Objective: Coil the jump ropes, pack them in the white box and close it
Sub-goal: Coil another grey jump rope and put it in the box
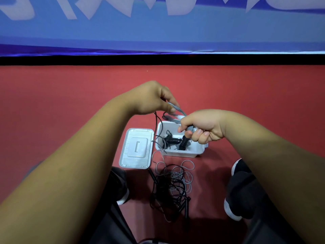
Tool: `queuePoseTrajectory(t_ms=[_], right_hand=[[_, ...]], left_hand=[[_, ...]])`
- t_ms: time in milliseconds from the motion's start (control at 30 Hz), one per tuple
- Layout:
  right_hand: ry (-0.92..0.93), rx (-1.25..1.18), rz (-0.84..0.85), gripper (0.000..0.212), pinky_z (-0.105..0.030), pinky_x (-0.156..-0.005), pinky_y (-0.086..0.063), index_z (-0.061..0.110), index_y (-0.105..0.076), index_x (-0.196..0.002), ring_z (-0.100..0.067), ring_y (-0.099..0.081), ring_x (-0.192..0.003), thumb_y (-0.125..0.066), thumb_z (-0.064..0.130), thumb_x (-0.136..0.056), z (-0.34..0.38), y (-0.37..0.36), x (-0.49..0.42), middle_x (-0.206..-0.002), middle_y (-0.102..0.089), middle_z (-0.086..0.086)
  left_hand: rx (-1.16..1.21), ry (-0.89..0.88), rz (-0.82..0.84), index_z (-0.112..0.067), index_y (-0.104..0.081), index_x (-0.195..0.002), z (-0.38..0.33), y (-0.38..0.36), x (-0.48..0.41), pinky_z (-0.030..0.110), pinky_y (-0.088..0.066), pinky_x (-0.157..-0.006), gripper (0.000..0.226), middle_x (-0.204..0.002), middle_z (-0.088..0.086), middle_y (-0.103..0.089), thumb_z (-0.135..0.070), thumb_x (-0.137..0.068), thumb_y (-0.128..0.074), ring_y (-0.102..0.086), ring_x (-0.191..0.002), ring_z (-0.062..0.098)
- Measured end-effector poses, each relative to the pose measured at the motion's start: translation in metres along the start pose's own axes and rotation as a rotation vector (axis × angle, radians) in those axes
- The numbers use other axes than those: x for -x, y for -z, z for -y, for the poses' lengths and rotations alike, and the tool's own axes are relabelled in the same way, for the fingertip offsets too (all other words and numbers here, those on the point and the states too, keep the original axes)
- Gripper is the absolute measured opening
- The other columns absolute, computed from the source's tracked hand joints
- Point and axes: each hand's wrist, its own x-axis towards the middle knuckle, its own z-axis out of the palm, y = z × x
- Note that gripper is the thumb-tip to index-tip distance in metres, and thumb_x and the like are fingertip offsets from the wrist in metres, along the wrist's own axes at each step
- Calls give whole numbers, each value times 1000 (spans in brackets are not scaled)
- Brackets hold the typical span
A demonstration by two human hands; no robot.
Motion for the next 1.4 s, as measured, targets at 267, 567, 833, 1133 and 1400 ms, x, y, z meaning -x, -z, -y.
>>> queuePoseTrajectory(t_ms=[267, 567, 833, 1133, 1400], right_hand=[[168, -234, -255, 16, -16, -35, -16, 11, -58, -112, -5, -26, -43, -49, 13, -100, 5, 4, -14, -65, -45, 1], [327, -445, -98, 41, -15, -36, -15, 8, -61, -124, -2, -23, -46, -72, 37, -98, 17, 3, 4, -65, -42, 6], [355, -533, -129, 91, -15, -35, -15, 6, -59, -129, -1, -22, -44, -60, 85, -84, 20, 9, 8, -66, -40, 7], [367, -588, -167, 58, -17, -32, -17, 9, -59, -122, -3, -24, -41, -62, 61, -98, 20, 12, 10, -63, -42, 5], [381, -617, -165, 42, -18, -32, -14, 13, -53, -116, -3, -23, -39, -57, 52, -102, 21, 16, 7, -63, -40, 5]], left_hand=[[33, 231, 176, -19, -75, -103, 14, -12, 3, 23, -53, -68, 17, -80, -7, -77, -5, -95, -71, -68, -70, 6], [440, 394, -99, -2, -61, -100, 16, -21, -2, 47, -66, -73, 7, -102, 22, -77, -8, -102, -65, -78, -83, 36], [437, 220, -136, -6, -67, -90, 19, -4, -1, 39, -61, -87, 19, -85, 16, -77, -5, -83, -85, -75, -82, 23], [132, 247, -32, -13, -76, -104, 22, -9, -1, 29, -61, -73, 22, -89, 6, -79, 1, -87, -77, -75, -77, 17], [364, 222, -86, -10, -81, -99, 22, 0, 3, 33, -61, -90, 11, -101, 14, -79, -10, -88, -81, -71, -86, 16]])
